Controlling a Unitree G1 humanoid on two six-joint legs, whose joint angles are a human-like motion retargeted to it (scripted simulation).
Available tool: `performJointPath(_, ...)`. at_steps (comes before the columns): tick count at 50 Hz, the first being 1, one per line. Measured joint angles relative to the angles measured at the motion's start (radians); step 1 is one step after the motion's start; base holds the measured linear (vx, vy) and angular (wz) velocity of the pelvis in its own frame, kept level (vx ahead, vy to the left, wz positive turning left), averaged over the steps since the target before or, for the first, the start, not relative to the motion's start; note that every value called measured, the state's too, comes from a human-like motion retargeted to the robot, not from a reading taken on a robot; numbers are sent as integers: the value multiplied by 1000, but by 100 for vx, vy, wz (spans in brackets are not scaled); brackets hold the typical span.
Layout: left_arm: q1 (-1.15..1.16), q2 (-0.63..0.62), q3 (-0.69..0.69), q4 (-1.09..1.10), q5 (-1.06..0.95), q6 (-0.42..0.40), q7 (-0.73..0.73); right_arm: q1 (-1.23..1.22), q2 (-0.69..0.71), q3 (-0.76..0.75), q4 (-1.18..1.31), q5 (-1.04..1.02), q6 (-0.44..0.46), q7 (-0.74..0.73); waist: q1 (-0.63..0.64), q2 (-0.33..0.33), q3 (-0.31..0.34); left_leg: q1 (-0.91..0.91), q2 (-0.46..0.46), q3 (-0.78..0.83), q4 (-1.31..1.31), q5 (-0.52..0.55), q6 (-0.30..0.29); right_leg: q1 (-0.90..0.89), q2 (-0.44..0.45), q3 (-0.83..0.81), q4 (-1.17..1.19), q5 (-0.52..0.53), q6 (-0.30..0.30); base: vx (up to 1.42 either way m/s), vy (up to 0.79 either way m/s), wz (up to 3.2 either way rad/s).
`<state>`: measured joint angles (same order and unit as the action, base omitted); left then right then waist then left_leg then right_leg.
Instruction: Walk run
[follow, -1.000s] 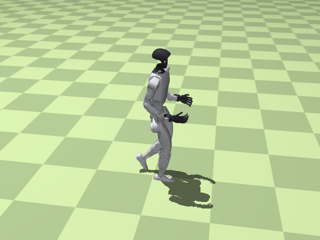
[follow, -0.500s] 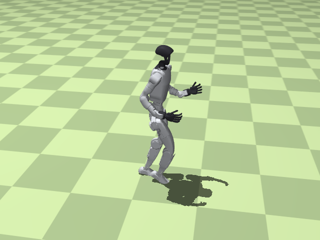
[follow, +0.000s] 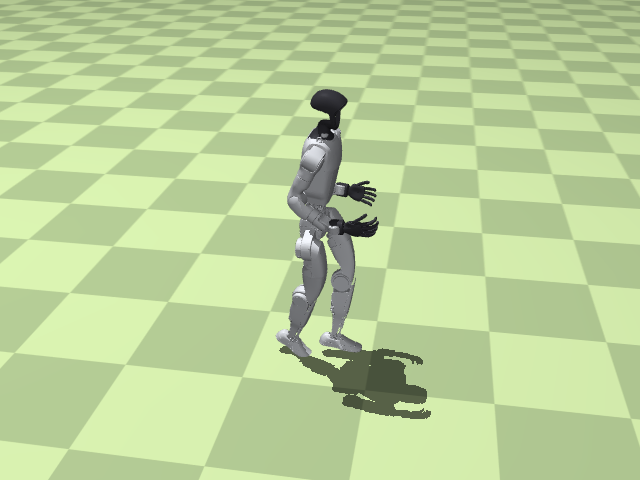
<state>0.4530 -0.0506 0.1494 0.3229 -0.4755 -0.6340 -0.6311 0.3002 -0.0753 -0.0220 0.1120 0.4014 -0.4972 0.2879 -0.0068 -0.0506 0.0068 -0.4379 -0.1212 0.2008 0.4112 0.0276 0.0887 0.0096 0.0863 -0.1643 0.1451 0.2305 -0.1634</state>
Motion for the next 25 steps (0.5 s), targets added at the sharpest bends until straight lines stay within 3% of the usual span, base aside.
performJointPath(3,5,35,19,-22,13,-21,15,26,8,-35,-1,-19,-4,11,63,-11,35,47,-27,-43,-265,-53,8,116,11,-64,-4,221,21,143,-20,-35)
performJointPath(5,-17,40,20,-49,30,-38,65,36,2,-46,-8,-52,-13,5,53,-22,62,80,-49,-89,-273,103,76,128,15,-28,156,293,69,158,-24,45)
performJointPath(7,-51,45,10,-75,41,-48,128,47,-7,-40,-7,-84,-17,15,-16,-78,55,100,-114,-50,-104,-108,137,52,-63,-77,497,293,119,186,-26,106)
performJointPath(8,-63,52,0,-77,41,-53,148,69,-6,-35,2,-96,-19,29,-48,-100,45,92,-149,-121,3,-169,116,25,-110,-131,669,293,94,181,-23,71)
performJointPath(10,-167,50,13,-64,29,-82,185,64,1,0,37,-96,-8,65,-103,-57,15,83,-91,-163,94,-248,79,-65,-119,-184,787,293,12,130,-17,-22)
performJointPath(12,-315,50,18,-42,0,-71,168,67,26,13,72,-82,1,53,-71,20,-9,133,26,-121,101,-310,59,-179,-73,-174,807,199,-44,118,-24,-65)
performJointPath(15,-444,26,-18,-70,-54,-55,170,146,34,15,83,-78,-16,29,-53,32,-29,234,38,-130,57,-320,24,-332,-62,-135,792,-54,-14,126,-30,-11)
performJointPath(18,-514,40,-62,-127,-107,-91,238,203,47,-24,71,-100,-16,31,-141,79,-51,353,49,-147,-74,-161,-19,-458,-70,-142,576,-163,54,138,-25,103)
performJointPath(20,-519,64,-79,-162,-116,-98,257,221,43,-48,66,-121,-8,38,-220,108,-67,429,52,-154,-150,4,-68,-512,-75,-134,379,-188,97,152,-27,121)
performJointPath(23,-480,116,-75,-197,-90,-63,239,212,31,-80,54,-160,9,58,-317,131,-69,541,34,-205,-217,301,-144,-536,-92,-53,91,-259,207,154,-37,78)
performJointPath(25,-445,146,-63,-199,-63,-45,236,193,25,-85,34,-185,13,60,-336,133,-60,610,17,-241,-222,465,-222,-529,-116,-55,-9,-285,248,154,-47,-28)
